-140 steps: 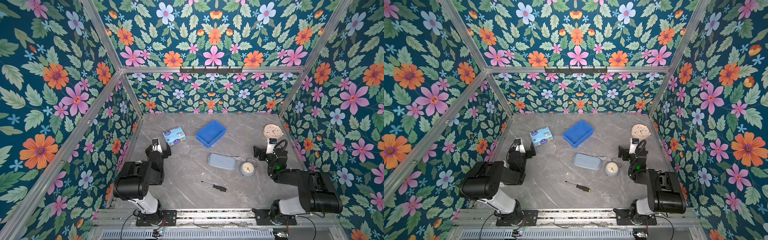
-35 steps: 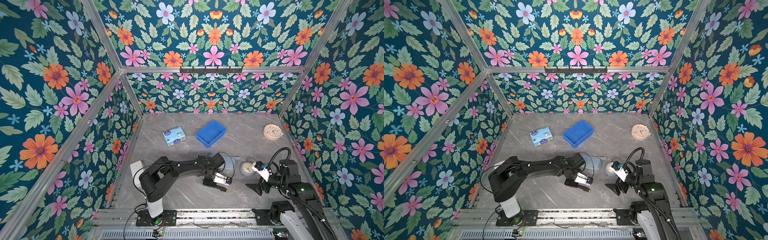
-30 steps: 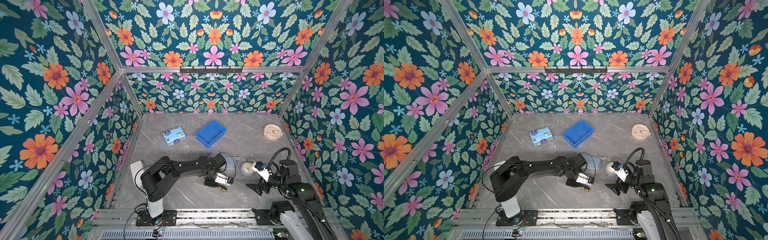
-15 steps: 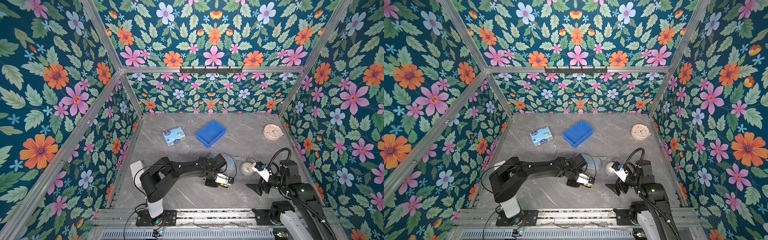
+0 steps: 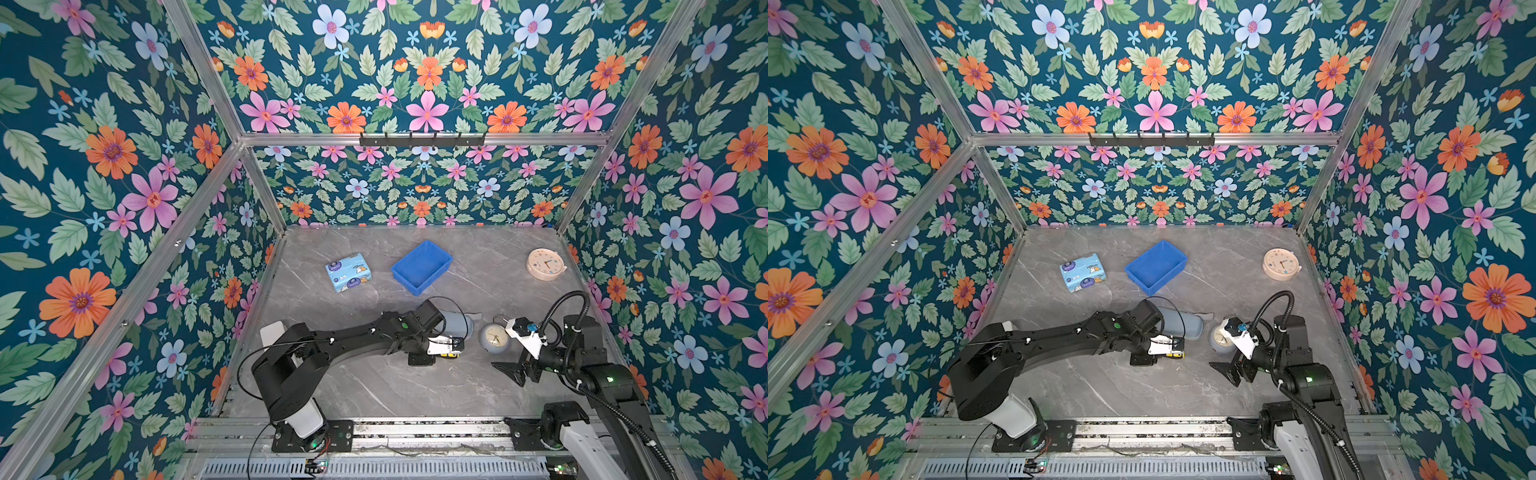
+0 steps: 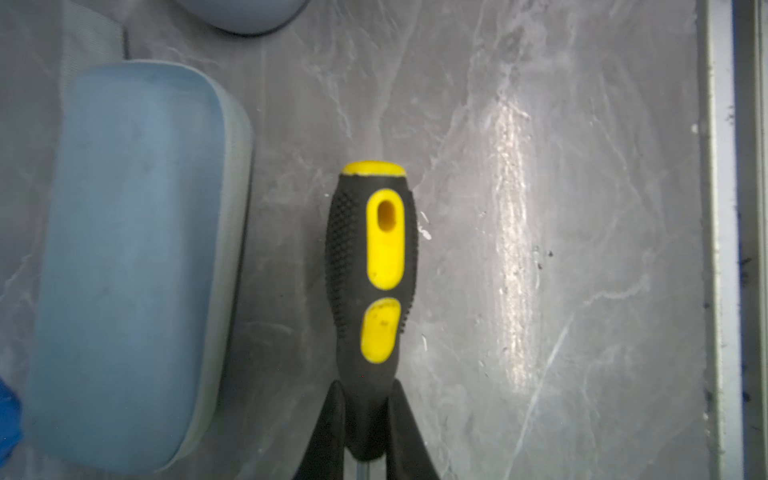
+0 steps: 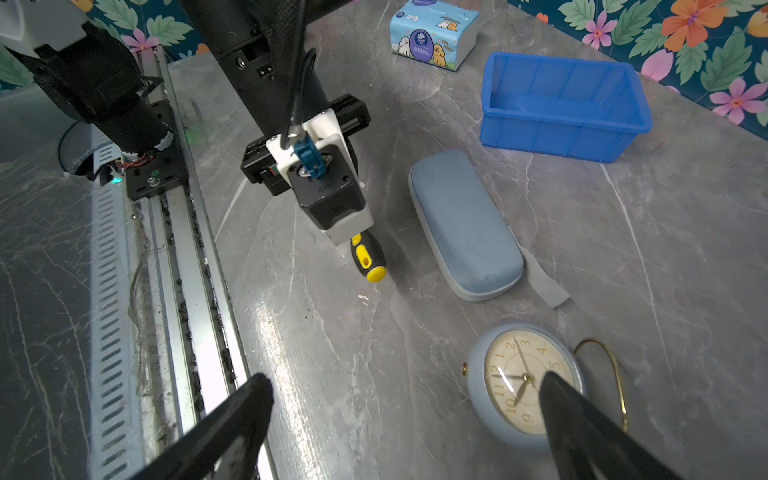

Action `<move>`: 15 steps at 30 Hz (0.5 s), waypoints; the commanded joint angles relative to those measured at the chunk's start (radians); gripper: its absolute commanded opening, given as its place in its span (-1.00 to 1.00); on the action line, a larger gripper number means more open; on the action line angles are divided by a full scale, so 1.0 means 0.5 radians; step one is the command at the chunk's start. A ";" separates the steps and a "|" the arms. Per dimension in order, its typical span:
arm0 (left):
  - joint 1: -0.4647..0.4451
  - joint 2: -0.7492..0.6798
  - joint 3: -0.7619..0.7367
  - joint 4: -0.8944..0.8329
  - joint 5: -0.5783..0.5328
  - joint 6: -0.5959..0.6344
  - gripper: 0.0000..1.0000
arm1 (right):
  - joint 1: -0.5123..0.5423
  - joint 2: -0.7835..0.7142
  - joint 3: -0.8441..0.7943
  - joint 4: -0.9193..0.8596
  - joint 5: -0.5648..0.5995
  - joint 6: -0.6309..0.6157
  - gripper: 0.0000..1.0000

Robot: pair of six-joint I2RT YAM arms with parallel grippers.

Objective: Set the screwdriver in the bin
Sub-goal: 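Lift the screwdriver with the left gripper and carry it over the blue bin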

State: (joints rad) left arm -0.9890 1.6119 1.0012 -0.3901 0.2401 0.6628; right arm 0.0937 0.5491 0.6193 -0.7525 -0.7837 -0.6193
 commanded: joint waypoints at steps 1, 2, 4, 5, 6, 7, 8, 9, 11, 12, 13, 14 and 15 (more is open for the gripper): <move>0.067 -0.058 0.017 0.067 0.032 -0.139 -1.00 | 0.023 0.014 0.048 0.056 -0.104 0.022 0.99; 0.092 -0.074 0.027 0.071 0.037 -0.179 -1.00 | 0.024 0.015 0.057 0.066 -0.125 0.035 0.99; 0.167 -0.098 0.066 0.054 0.099 -0.239 -1.00 | 0.026 0.015 0.065 0.123 -0.169 0.099 0.99; 0.199 -0.105 0.084 0.050 0.129 -0.260 -1.00 | 0.024 0.011 0.065 0.157 -0.182 0.132 0.98; 0.233 -0.117 0.101 0.052 0.157 -0.291 -1.00 | 0.025 0.012 0.063 0.198 -0.193 0.166 0.99; 0.266 -0.133 0.113 0.060 0.185 -0.318 -1.00 | 0.024 0.011 0.059 0.245 -0.198 0.195 0.99; 0.292 -0.144 0.120 0.075 0.204 -0.335 -1.00 | 0.025 0.011 0.056 0.286 -0.200 0.222 0.99; 0.320 -0.162 0.126 0.100 0.213 -0.360 -1.00 | 0.025 0.009 0.053 0.335 -0.195 0.257 0.98; 0.378 -0.191 0.130 0.159 0.223 -0.419 -1.00 | 0.025 0.014 0.052 0.437 -0.191 0.347 0.99; 0.413 -0.205 0.135 0.191 0.228 -0.451 -1.00 | 0.027 0.028 0.059 0.484 -0.195 0.405 0.99; 0.450 -0.208 0.139 0.232 0.216 -0.493 -1.00 | 0.027 0.052 0.069 0.524 -0.205 0.443 0.99; 0.480 -0.214 0.143 0.274 0.198 -0.531 -1.00 | 0.025 0.079 0.081 0.554 -0.221 0.475 0.98; 0.506 -0.209 0.156 0.319 0.174 -0.566 -1.00 | 0.025 0.115 0.091 0.589 -0.240 0.508 0.99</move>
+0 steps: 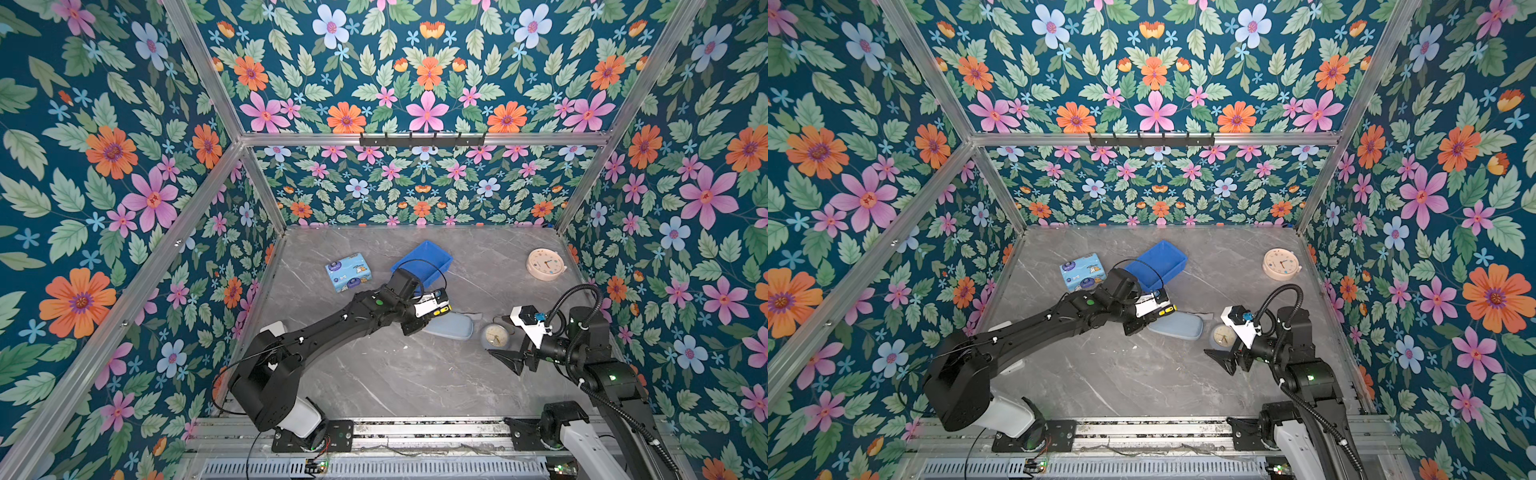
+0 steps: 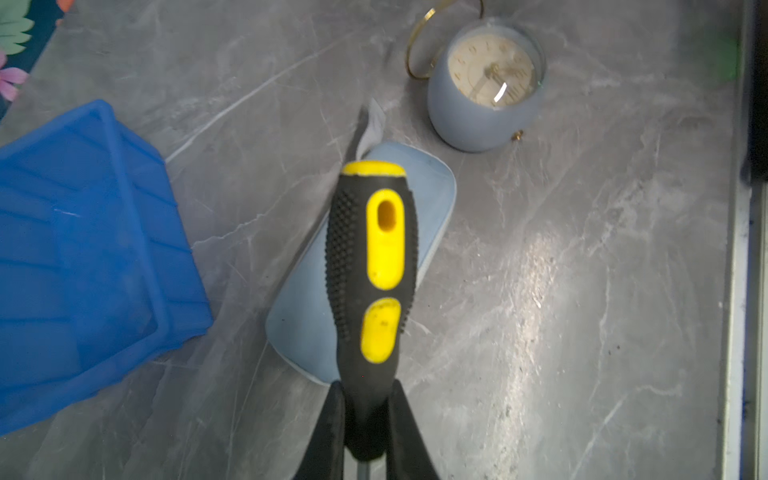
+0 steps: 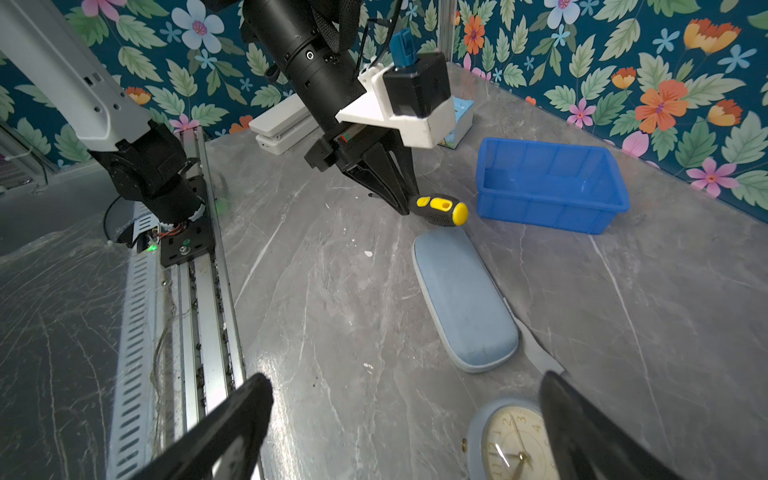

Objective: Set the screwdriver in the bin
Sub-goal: 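Lift the screwdriver with the left gripper and carry it over the blue bin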

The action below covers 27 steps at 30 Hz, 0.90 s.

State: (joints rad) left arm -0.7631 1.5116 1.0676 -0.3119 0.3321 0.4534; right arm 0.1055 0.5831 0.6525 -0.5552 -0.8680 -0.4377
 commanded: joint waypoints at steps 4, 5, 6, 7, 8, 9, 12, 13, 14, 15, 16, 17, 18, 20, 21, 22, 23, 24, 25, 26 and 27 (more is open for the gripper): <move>0.136 0.056 0.124 0.280 -0.166 -0.277 -1.00 | 0.004 0.151 0.051 0.343 -0.059 0.194 0.99; 0.152 0.084 0.158 0.300 -0.188 -0.299 -1.00 | 0.004 0.167 0.054 0.389 -0.028 0.210 0.99; 0.174 0.118 0.203 0.302 -0.197 -0.316 -1.00 | 0.005 0.192 0.057 0.441 0.013 0.228 0.99; 0.198 0.163 0.255 0.309 -0.210 -0.346 -1.00 | 0.005 0.221 0.064 0.486 0.045 0.231 0.99; 0.216 0.204 0.304 0.310 -0.218 -0.377 -1.00 | 0.008 0.245 0.077 0.520 0.069 0.235 0.99; 0.235 0.251 0.359 0.301 -0.214 -0.400 -1.00 | 0.007 0.282 0.092 0.560 0.092 0.254 0.99; 0.264 0.398 0.518 0.286 -0.231 -0.432 -1.00 | 0.022 0.388 0.147 0.623 0.135 0.265 0.99; 0.273 0.461 0.583 0.273 -0.245 -0.440 -1.00 | 0.029 0.424 0.163 0.637 0.155 0.261 0.99; 0.280 0.513 0.649 0.247 -0.255 -0.440 -1.00 | 0.037 0.453 0.177 0.644 0.175 0.254 0.99; 0.286 0.582 0.728 0.205 -0.280 -0.445 -1.00 | 0.052 0.481 0.191 0.649 0.198 0.230 0.99; 0.290 0.647 0.809 0.166 -0.298 -0.449 -1.00 | 0.073 0.509 0.211 0.644 0.228 0.203 0.99; 0.294 0.692 0.866 0.140 -0.307 -0.451 -1.00 | 0.093 0.527 0.224 0.637 0.256 0.181 0.99; 0.297 0.738 0.915 0.132 -0.325 -0.456 -1.00 | 0.114 0.546 0.237 0.632 0.282 0.159 0.99; 0.299 0.802 0.973 0.167 -0.354 -0.475 -1.00 | 0.144 0.578 0.244 0.653 0.308 0.151 0.98; 0.303 0.837 1.003 0.186 -0.360 -0.479 -1.00 | 0.152 0.593 0.244 0.667 0.313 0.154 0.99; 0.303 0.865 1.036 0.190 -0.358 -0.477 -1.00 | 0.160 0.607 0.241 0.678 0.315 0.157 0.99; 0.302 0.903 1.072 0.187 -0.356 -0.477 -1.00 | 0.168 0.618 0.242 0.688 0.328 0.158 0.99; 0.302 0.939 1.107 0.185 -0.364 -0.474 -1.00 | 0.178 0.627 0.245 0.695 0.351 0.158 0.99; 0.302 0.965 1.130 0.179 -0.366 -0.472 -1.00 | 0.187 0.636 0.247 0.699 0.371 0.153 0.99; 0.302 0.995 1.148 0.179 -0.375 -0.471 -1.00 | 0.193 0.640 0.250 0.705 0.390 0.150 0.99; 0.305 1.023 1.164 0.178 -0.387 -0.474 -1.00 | 0.195 0.645 0.252 0.711 0.401 0.150 0.99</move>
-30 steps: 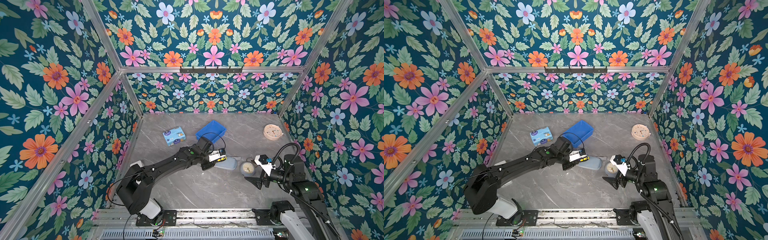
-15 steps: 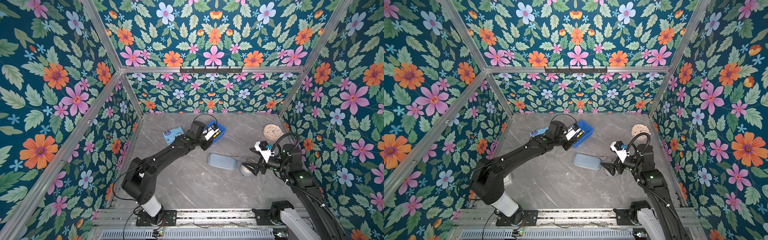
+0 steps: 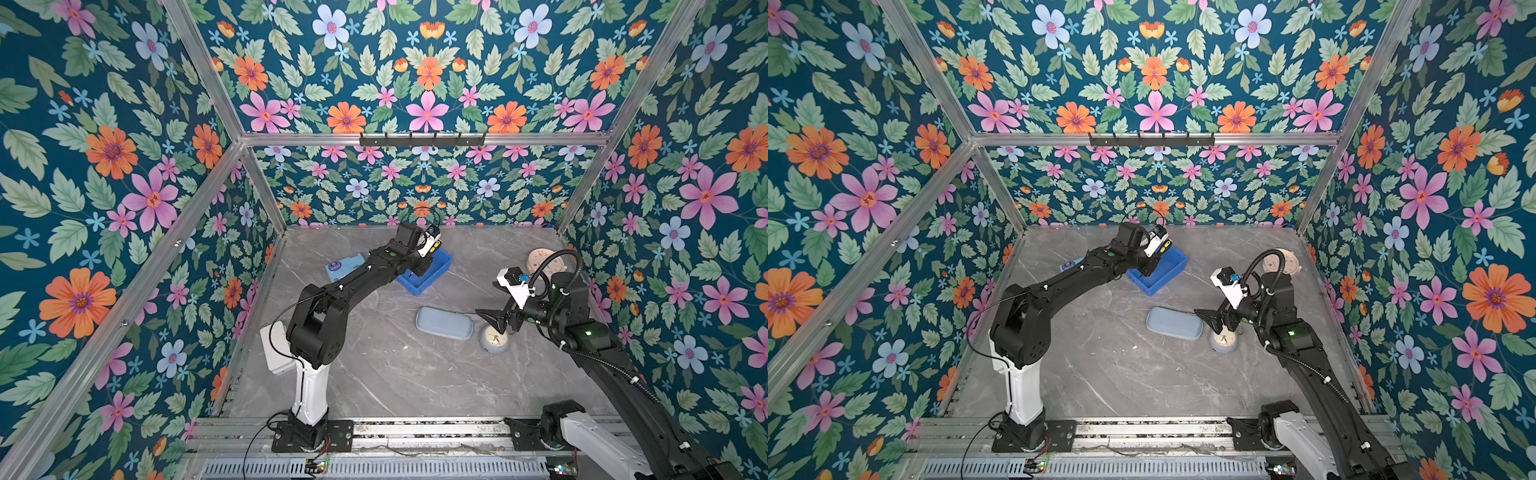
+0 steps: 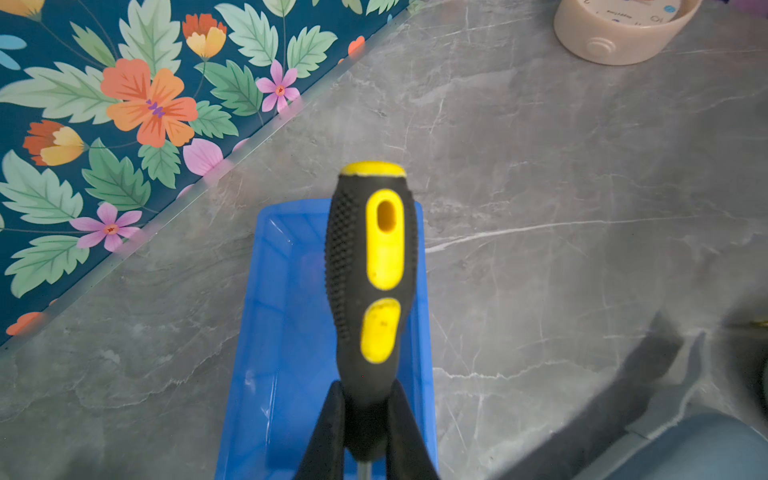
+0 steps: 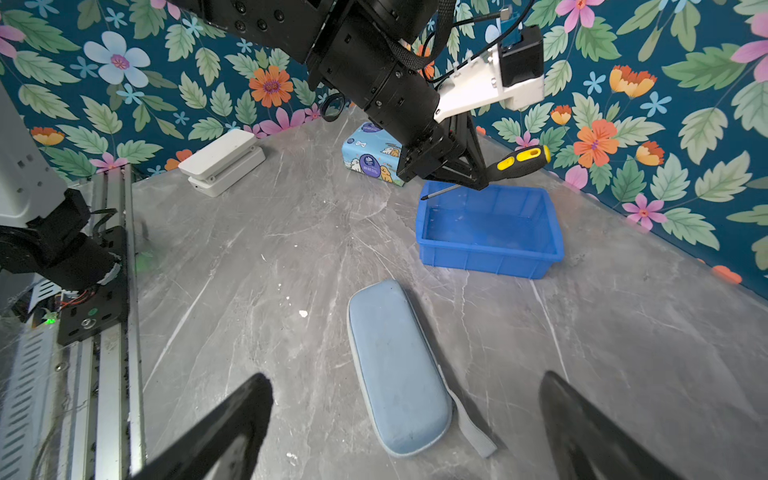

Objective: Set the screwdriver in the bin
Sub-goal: 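Lift the screwdriver with the left gripper and carry it over the blue bin, then lower the screwdriver into the blue bin and open the left gripper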

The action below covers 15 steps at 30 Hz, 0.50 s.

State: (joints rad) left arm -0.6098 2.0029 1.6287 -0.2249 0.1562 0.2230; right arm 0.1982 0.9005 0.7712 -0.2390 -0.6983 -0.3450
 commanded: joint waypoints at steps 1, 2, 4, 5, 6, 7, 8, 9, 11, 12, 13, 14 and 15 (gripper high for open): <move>0.001 0.059 0.054 0.005 -0.042 -0.022 -1.00 | 0.012 0.013 0.016 0.083 0.070 -0.032 0.99; 0.003 0.086 0.066 0.006 -0.046 -0.032 -1.00 | 0.009 0.021 0.013 0.087 0.079 -0.035 0.98; 0.008 0.128 0.080 0.025 -0.068 -0.066 -1.00 | 0.011 0.030 0.011 0.090 0.083 -0.034 0.99; 0.012 0.144 0.083 0.041 -0.081 -0.088 -1.00 | 0.012 0.033 0.008 0.093 0.083 -0.031 0.99; 0.013 0.166 0.085 0.057 -0.101 -0.132 -1.00 | 0.012 0.038 0.005 0.095 0.081 -0.028 0.98; 0.016 0.190 0.092 0.072 -0.114 -0.182 -1.00 | 0.013 0.041 0.003 0.098 0.080 -0.022 0.99; 0.017 0.212 0.102 0.084 -0.115 -0.222 -1.00 | 0.012 0.043 0.000 0.100 0.078 -0.021 0.99; 0.020 0.239 0.108 0.093 -0.113 -0.258 -1.00 | 0.014 0.046 -0.004 0.106 0.073 -0.019 0.99; 0.020 0.283 0.114 0.122 -0.118 -0.309 -1.00 | 0.012 0.048 -0.011 0.110 0.063 -0.018 0.99; 0.020 0.304 0.117 0.136 -0.113 -0.324 -1.00 | 0.012 0.047 -0.011 0.110 0.059 -0.016 0.99; 0.020 0.320 0.122 0.144 -0.116 -0.333 -1.00 | 0.013 0.046 -0.011 0.110 0.059 -0.016 0.99; 0.023 0.341 0.129 0.147 -0.120 -0.338 -1.00 | 0.012 0.044 -0.012 0.107 0.059 -0.017 0.99; 0.024 0.358 0.138 0.146 -0.122 -0.339 -1.00 | 0.012 0.041 -0.016 0.104 0.059 -0.016 0.99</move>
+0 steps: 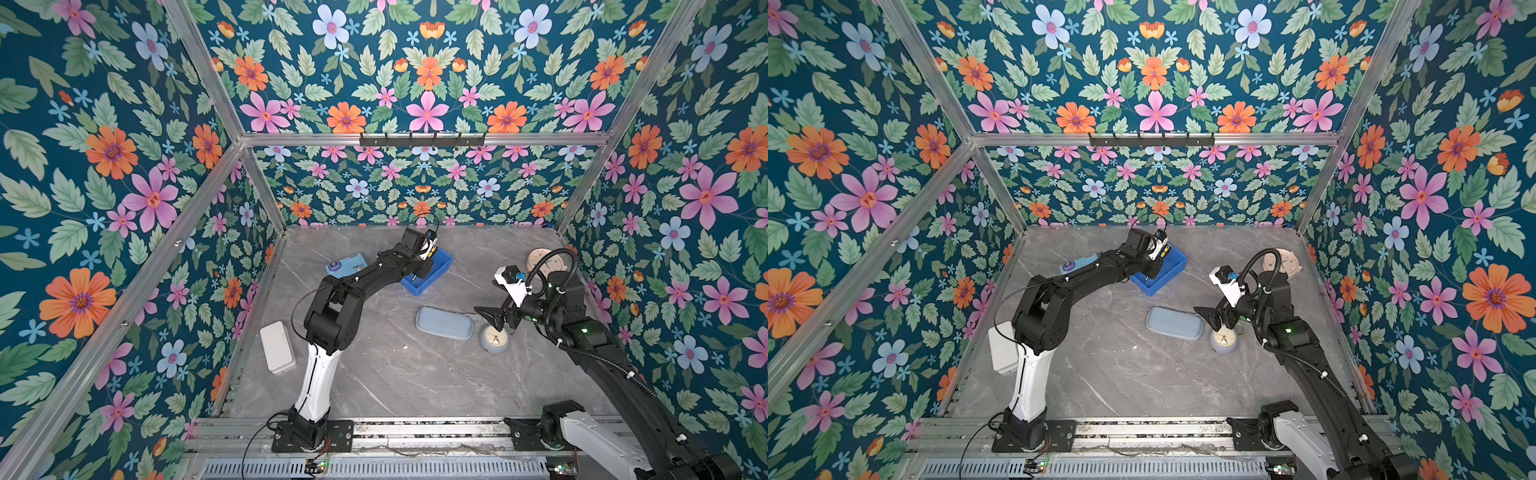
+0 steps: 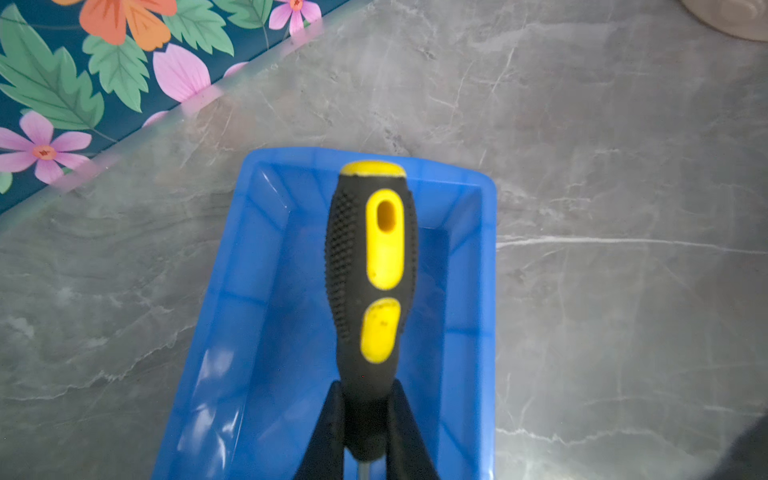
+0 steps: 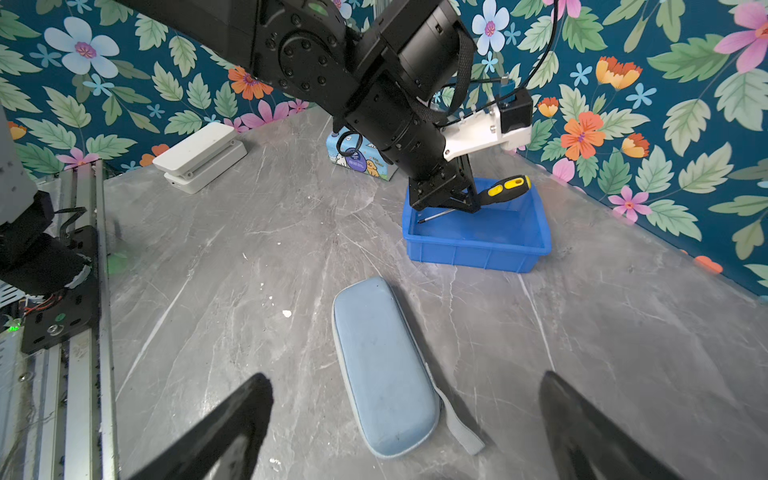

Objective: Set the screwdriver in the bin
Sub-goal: 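Lower the screwdriver into the blue bin and open the left gripper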

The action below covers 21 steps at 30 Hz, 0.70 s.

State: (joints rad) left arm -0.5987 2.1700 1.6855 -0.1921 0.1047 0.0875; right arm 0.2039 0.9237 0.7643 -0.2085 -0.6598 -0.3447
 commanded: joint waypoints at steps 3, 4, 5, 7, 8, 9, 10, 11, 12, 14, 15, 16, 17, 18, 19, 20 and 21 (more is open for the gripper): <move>0.014 0.070 0.036 0.080 -0.016 -0.075 -1.00 | 0.000 -0.010 -0.006 0.035 -0.012 -0.017 0.99; 0.013 0.082 0.035 0.079 -0.018 -0.071 -1.00 | 0.001 -0.012 -0.007 0.030 -0.009 -0.020 0.99; 0.016 0.093 0.031 0.077 -0.020 -0.068 -1.00 | 0.000 -0.011 -0.007 0.030 -0.009 -0.019 0.99; 0.019 0.114 0.027 0.074 -0.021 -0.068 -1.00 | 0.002 -0.007 -0.006 0.030 -0.008 -0.016 0.99; 0.018 0.126 0.022 0.069 -0.018 -0.068 -1.00 | 0.000 -0.004 -0.007 0.034 -0.009 -0.017 0.99; 0.019 0.138 0.018 0.069 -0.013 -0.067 -1.00 | 0.000 -0.001 -0.005 0.033 -0.009 -0.016 0.99; 0.021 0.147 0.012 0.070 -0.013 -0.065 -1.00 | 0.000 0.002 -0.006 0.036 -0.012 -0.016 0.99; 0.022 0.154 0.003 0.065 -0.017 -0.065 -1.00 | 0.002 0.004 -0.009 0.041 -0.017 -0.014 0.98; 0.024 0.162 -0.011 0.068 -0.018 -0.065 -1.00 | 0.000 0.006 -0.007 0.043 -0.018 -0.016 0.99; 0.022 0.170 -0.031 0.068 -0.018 -0.062 -1.00 | 0.003 0.009 -0.006 0.046 -0.018 -0.009 0.98; 0.022 0.173 -0.037 0.068 -0.019 -0.055 -1.00 | 0.000 0.009 -0.006 0.048 -0.018 -0.007 0.99; 0.022 0.170 -0.042 0.070 -0.019 -0.049 -0.98 | 0.001 0.006 -0.004 0.049 -0.018 -0.004 0.99; 0.023 0.168 -0.040 0.070 -0.012 -0.041 -0.96 | 0.002 0.006 -0.004 0.049 -0.018 -0.003 0.98; 0.022 0.164 -0.042 0.076 -0.002 -0.037 -0.94 | 0.002 0.006 -0.001 0.049 -0.018 -0.001 0.98; 0.022 0.164 -0.039 0.082 0.004 -0.039 -0.91 | 0.000 0.006 -0.004 0.049 -0.015 0.001 0.99; 0.023 0.161 -0.034 0.089 0.005 -0.038 -0.88 | -0.001 0.008 -0.003 0.051 -0.015 0.005 0.99; 0.023 0.161 -0.031 0.090 0.012 -0.038 -0.86 | 0.001 0.006 -0.004 0.053 -0.015 0.007 0.99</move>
State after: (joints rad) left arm -0.5880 2.2555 1.6638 -0.1696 0.1043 0.0601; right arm 0.2035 0.9283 0.7597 -0.2001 -0.6598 -0.3443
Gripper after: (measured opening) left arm 0.150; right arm 0.993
